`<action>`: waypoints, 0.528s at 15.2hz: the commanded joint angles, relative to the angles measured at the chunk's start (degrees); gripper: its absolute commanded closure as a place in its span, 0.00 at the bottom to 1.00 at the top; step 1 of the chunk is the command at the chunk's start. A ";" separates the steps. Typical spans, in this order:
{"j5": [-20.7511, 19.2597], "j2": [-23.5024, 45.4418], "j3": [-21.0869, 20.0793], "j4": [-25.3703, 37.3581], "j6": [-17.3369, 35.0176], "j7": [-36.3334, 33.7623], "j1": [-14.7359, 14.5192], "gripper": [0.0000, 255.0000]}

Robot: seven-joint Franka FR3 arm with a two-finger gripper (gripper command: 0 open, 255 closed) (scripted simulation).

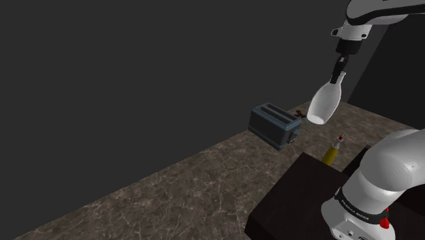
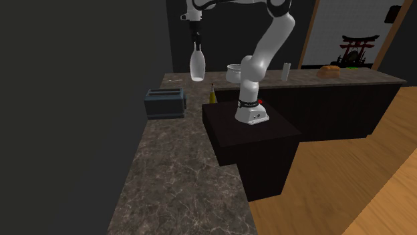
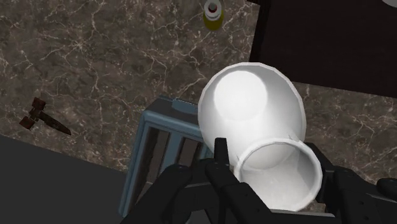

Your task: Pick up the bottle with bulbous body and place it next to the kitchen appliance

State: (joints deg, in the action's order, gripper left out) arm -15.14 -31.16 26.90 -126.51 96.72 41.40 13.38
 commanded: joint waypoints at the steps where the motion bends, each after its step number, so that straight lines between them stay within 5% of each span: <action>1: -0.41 2.06 2.54 1.95 0.61 2.92 0.26 1.00; 8: 1.80 13.08 12.65 12.26 2.43 14.54 0.00 1.00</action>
State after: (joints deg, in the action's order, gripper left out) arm -13.95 -19.99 37.95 -115.84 98.72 54.01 13.48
